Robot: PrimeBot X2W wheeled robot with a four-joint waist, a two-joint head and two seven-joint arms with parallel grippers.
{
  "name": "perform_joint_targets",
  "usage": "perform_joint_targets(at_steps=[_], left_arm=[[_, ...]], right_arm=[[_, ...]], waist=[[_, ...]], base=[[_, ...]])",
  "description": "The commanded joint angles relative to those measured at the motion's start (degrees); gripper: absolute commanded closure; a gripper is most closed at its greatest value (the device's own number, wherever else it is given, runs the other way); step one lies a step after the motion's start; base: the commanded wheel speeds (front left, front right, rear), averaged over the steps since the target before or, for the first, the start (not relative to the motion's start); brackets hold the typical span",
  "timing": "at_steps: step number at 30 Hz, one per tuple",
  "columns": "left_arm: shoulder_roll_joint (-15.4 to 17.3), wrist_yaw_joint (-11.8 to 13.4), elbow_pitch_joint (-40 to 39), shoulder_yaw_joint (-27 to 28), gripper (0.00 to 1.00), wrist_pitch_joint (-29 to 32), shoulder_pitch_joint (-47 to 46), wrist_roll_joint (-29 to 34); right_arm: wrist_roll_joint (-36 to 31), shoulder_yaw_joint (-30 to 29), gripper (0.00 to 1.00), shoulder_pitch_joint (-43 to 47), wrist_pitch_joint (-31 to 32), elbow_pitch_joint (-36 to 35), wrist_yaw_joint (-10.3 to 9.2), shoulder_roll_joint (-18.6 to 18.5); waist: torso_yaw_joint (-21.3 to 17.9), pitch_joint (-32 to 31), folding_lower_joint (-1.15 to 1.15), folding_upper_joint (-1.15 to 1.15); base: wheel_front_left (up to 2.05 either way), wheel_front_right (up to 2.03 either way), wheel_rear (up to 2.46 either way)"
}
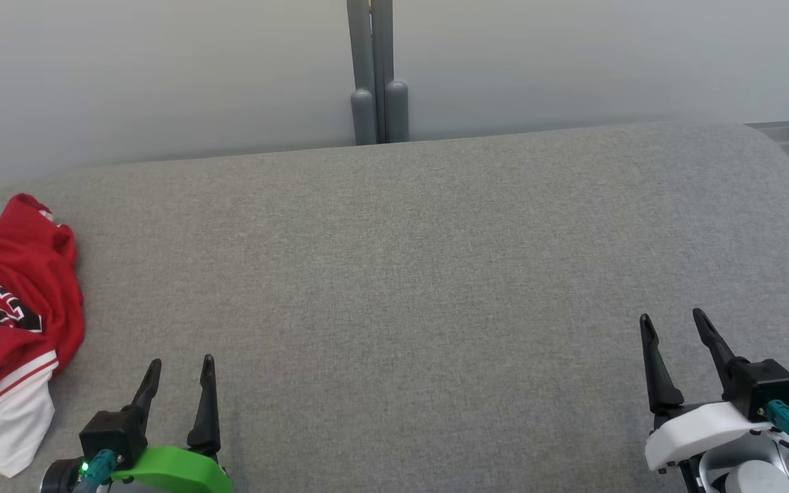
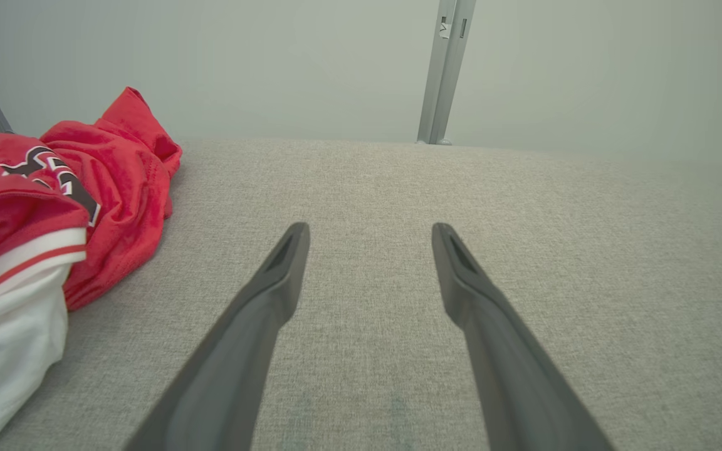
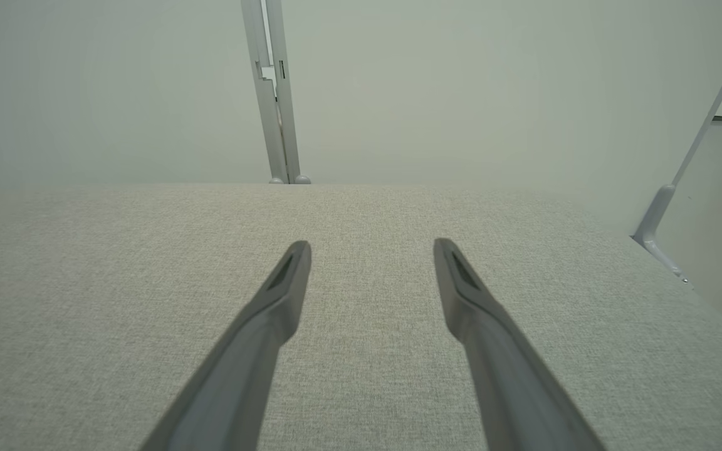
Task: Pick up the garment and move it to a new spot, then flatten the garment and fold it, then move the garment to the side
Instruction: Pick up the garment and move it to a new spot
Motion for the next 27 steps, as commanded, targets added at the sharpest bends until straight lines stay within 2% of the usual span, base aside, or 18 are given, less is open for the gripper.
perform_joint_targets(at_steps=[1, 8, 12, 22, 27], left_arm=[[0.18, -0.14, 0.09, 0.02, 0.00, -0.17, -0.13, -0.20], [-0.04, -0.14, 0.17, -0.08, 0.00, -0.17, -0.34, -0.37], [0.11, -0.14, 0.19, -0.27, 0.00, -0.15, -0.80, -0.34], [0.06, -0.13, -0.33, 0.35, 0.00, -0.10, -0.19, -0.49], [-0.06, -0.13, -0.99, 1.99, 0.00, -0.10, 0.77, -0.35]], right_arm=[[0.26, -0.10, 0.00, 0.04, -0.20, 0.16, 0.00, -0.05], [0.52, -0.39, 0.00, 0.36, -0.20, -0.42, 0.00, -0.17], [0.75, -0.05, 0.00, 0.49, -0.20, -0.98, 0.00, -0.55], [0.66, 1.42, 0.00, -0.18, -0.20, -1.15, -0.01, -1.11], [0.92, 3.09, 0.00, -1.13, -0.19, -1.01, -0.01, -0.89]], waist=[[0.08, 0.04, 0.00, 0.00], [1.46, -0.11, 0.00, 0.00], [3.95, -0.13, 0.00, 0.00], [18.07, -0.31, 0.00, 0.00], [23.16, -0.57, 0.00, 0.00]], base=[[0.00, 0.00, 0.00], [0.00, 0.00, 0.00], [0.00, 0.00, 0.00], [0.00, 0.00, 0.00], [0.00, 0.00, 0.00]])
